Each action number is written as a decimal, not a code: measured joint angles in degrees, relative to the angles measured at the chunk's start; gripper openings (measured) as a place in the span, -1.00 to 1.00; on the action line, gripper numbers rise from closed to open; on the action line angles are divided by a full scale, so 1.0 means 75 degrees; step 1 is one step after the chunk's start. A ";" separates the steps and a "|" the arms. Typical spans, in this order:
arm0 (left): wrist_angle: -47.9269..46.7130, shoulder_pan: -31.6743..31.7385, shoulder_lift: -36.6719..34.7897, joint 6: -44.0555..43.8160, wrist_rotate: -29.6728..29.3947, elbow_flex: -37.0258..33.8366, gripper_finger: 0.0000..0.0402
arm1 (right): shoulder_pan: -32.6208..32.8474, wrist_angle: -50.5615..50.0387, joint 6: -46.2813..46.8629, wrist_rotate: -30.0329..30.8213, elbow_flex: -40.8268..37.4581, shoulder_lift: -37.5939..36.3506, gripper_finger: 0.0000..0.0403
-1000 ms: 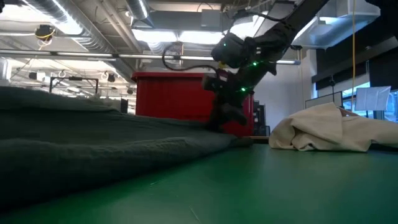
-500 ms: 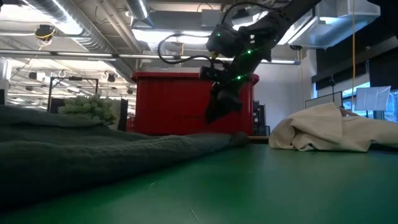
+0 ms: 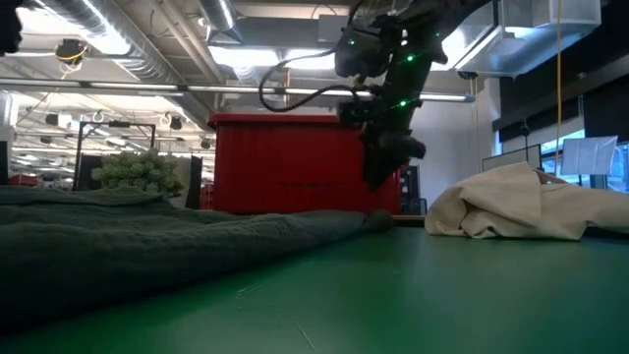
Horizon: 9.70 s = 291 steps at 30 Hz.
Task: Fold Laundry from Bin
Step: Fold the dark green polo
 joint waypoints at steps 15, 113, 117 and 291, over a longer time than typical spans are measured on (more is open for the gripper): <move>0.1056 0.0252 0.0000 0.1502 -0.1227 0.0000 -0.61 | -0.1121 0.2413 0.0703 -0.2490 -0.2203 -0.1053 -0.20; 0.4018 0.0219 0.2057 0.3095 -0.1313 0.0000 -0.61 | -0.1592 0.2598 0.0796 -0.1877 -0.2935 -0.1296 -0.99; 0.3778 0.0220 0.2057 0.2919 -0.1220 0.0000 -0.61 | -0.1289 0.2553 0.0255 -0.1235 -0.2935 -0.1785 -0.99; -0.1922 -0.1772 0.2005 0.1754 -0.0404 0.0502 -0.57 | 0.0743 0.3698 0.1373 -0.2379 0.0226 -0.0520 -0.95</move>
